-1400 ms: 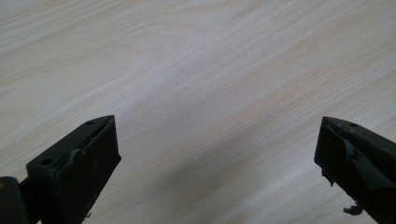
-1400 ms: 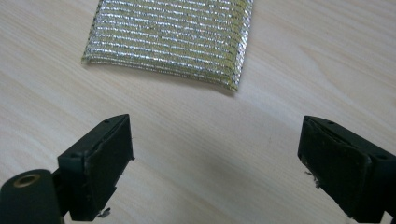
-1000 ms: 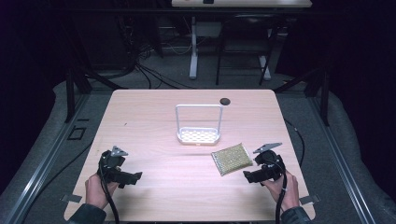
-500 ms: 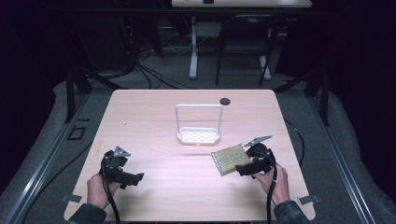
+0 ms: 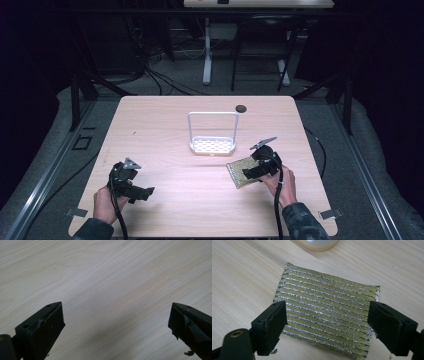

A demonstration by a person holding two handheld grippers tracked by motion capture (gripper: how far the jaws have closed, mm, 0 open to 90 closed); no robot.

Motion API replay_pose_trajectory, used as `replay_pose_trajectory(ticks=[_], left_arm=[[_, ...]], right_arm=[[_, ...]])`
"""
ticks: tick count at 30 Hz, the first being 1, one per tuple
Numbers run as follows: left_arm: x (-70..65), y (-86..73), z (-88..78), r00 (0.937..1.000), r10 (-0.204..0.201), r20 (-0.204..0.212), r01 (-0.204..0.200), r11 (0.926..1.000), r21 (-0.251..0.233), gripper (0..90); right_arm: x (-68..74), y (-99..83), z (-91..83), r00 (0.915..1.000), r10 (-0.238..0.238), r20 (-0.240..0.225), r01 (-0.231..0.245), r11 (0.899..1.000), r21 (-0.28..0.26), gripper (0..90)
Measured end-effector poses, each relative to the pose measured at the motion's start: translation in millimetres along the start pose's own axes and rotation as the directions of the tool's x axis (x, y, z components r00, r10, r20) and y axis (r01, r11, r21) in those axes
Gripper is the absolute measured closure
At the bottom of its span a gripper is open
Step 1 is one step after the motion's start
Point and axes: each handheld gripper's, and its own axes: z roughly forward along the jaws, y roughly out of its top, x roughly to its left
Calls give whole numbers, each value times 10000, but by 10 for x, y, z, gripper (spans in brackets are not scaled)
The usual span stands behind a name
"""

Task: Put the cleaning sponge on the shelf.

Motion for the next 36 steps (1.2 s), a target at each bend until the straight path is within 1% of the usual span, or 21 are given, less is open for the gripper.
replay_pose_trajectory(ticks=[2,3,4,6,9,10,12,13,14,16,17,18,20,21,22,24,25,28,33,34,36], left_arm=[[-5,0,6,10000,64,40,-64,10000,12,3],[-5,-6,4,10000,23,73,-23,10000,-26,2],[1,-13,-6,10000,14,66,-14,10000,-28,2],[13,-29,-18,9999,-95,51,95,9999,-137,2],[34,-28,-24,9999,-70,90,71,9999,-86,3],[29,-24,-19,9999,-116,104,117,9999,-83,3],[20,-13,-3,9998,-90,176,91,10000,-35,4],[17,-8,10,9997,-13,228,12,10000,18,4],[8,-7,20,9996,8,266,-10,10000,78,5],[-6,-12,24,9997,97,223,-100,9999,132,6],[-7,-13,16,9997,110,238,-113,9999,106,7],[-8,-14,5,9997,119,219,-120,9999,45,10],[-12,-11,-22,9998,76,173,-74,9999,-142,23],[-17,-8,-27,9999,49,92,-47,9997,-251,30],[-19,-4,-31,9999,43,137,-39,9995,-300,34],[-30,5,-26,9999,84,145,-80,9996,-283,40],[-34,8,-16,9998,144,157,-139,9995,-276,42],[-48,6,-15,9996,258,148,-254,9994,-227,44],[-53,-2,-45,9997,223,128,-218,9992,-337,45],[-56,2,-38,9997,213,90,-209,9991,-368,45],[-54,12,-25,9997,190,174,-184,9993,-323,46]], right_arm=[[-3,13,37,9999,77,-82,-76,9999,117,174],[-5,18,57,10000,74,-32,-73,9998,172,182],[-1,21,80,9999,128,-81,-127,9997,196,190],[4,21,120,9999,126,-65,-124,9994,312,207],[25,19,169,10000,61,-73,-56,9981,608,225],[28,16,187,10000,47,-56,-42,9975,708,230],[29,8,202,9999,117,-2,-116,9970,767,231],[28,6,201,9999,145,-37,-141,9969,769,234],[20,4,202,9999,110,-22,-108,9966,821,235],[13,1,205,9998,179,-107,-168,9960,879,239],[16,-1,211,9998,197,-62,-191,9961,859,251],[23,-1,210,9998,204,4,-204,9958,893,267],[32,-8,204,9998,108,155,-120,9966,818,348],[34,-13,203,9998,175,58,-179,9971,737,364],[24,-17,199,9998,177,76,-182,9972,731,398],[7,-29,198,9998,206,-15,-204,9976,657,425],[-6,-32,193,9998,193,3,-193,9975,681,453],[23,-21,198,9997,168,150,-178,9971,745,501],[28,-34,191,9995,277,158,-287,9975,651,599],[34,-32,191,9995,248,219,-262,9975,662,622],[52,-21,193,9995,206,252,-224,9971,729,655]])
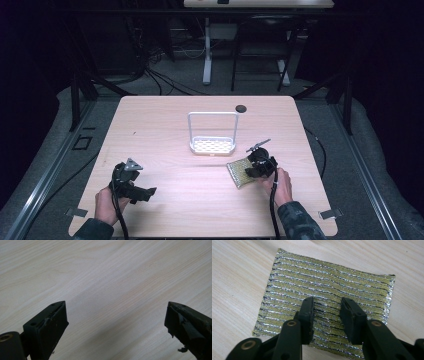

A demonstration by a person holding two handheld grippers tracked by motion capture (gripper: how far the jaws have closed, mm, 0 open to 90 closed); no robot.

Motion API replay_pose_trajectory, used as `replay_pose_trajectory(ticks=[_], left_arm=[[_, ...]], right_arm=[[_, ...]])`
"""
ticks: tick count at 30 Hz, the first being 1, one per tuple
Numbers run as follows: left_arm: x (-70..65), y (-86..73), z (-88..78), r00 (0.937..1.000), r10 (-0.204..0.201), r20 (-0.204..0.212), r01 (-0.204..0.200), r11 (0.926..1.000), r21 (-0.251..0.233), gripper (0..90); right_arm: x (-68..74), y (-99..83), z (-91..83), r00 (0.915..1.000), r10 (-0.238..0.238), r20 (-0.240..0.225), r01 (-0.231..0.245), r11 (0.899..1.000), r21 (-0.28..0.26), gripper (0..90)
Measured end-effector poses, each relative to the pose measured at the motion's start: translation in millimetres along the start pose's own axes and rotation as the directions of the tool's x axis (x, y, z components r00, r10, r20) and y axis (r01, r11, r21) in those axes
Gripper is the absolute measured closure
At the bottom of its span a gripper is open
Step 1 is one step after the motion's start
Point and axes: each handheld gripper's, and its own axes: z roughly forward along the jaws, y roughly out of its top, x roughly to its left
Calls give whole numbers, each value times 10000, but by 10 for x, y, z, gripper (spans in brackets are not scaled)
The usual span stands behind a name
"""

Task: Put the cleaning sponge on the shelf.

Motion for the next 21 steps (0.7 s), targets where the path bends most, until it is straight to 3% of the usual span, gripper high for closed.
replay_pose_trajectory(ticks=[3,7,12,16,21], left_arm=[[2,4,23,10000,62,25,-62,9999,96,48],[2,-6,7,10000,77,15,-77,9999,76,49],[8,1,20,10000,13,48,-13,10000,32,52],[15,12,25,9999,45,113,-46,10000,65,54],[12,9,10,9999,94,72,-94,10000,0,54]], right_arm=[[3,4,-1,10000,66,-74,-66,10000,25,714],[-22,-9,-2,9985,513,-203,-515,9987,-66,796],[-8,-5,-2,9983,531,-219,-533,9986,-68,879],[29,-5,-8,9994,339,36,-339,9993,-159,895],[22,-13,-23,9989,465,-37,-466,9985,-285,899]])
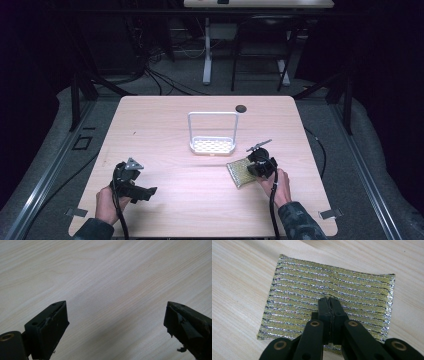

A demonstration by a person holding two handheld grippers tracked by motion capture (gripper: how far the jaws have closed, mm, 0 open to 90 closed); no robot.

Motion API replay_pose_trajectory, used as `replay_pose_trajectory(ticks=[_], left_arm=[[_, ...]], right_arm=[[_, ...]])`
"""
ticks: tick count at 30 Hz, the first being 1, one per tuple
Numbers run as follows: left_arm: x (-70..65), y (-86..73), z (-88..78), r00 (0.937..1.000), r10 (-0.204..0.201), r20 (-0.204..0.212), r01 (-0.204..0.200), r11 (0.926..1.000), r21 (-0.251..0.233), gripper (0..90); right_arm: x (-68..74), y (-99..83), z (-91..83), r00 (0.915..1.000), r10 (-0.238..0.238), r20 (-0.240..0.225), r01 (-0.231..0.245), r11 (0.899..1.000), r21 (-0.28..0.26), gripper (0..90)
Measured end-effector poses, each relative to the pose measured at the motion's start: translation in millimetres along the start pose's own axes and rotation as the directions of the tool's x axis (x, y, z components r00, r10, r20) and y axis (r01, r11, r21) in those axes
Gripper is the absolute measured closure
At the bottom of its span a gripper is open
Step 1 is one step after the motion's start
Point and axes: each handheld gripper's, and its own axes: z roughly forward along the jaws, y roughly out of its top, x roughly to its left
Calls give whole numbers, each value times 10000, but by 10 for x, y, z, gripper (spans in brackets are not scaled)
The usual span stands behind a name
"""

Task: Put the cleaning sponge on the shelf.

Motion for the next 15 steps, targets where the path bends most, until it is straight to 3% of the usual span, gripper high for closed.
replay_pose_trajectory(ticks=[15], left_arm=[[5,4,5,9999,62,83,-62,10000,-2,54]], right_arm=[[36,56,-165,10000,38,43,-36,9987,-499,900]])
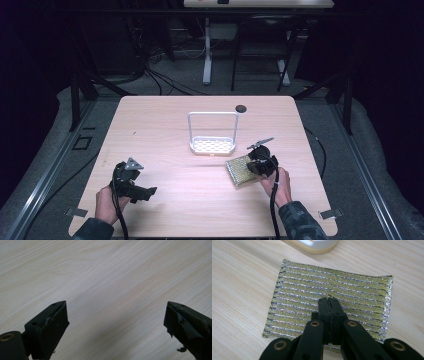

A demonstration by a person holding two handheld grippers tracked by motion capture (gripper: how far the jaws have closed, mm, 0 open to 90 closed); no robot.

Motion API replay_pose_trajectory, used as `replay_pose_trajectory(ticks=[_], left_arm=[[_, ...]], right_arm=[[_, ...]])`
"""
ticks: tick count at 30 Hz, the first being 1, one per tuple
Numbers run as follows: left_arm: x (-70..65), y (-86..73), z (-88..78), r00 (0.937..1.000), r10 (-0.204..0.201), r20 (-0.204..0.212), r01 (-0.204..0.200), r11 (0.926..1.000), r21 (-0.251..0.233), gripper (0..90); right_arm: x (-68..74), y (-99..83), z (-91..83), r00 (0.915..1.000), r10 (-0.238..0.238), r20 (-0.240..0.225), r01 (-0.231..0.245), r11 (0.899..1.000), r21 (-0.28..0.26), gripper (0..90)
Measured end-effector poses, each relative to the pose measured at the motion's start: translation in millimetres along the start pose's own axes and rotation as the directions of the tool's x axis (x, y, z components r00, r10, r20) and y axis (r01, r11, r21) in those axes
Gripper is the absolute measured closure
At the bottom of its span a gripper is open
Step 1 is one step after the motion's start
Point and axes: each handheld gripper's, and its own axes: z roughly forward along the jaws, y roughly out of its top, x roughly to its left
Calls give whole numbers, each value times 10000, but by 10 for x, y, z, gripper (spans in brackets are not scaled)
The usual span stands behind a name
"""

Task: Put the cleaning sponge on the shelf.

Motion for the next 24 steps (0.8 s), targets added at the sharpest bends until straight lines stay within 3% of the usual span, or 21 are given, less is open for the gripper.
replay_pose_trajectory(ticks=[24], left_arm=[[3,2,1,10000,-27,15,27,10000,21,54]], right_arm=[[134,60,-125,9989,-326,-336,312,9987,-411,900]])
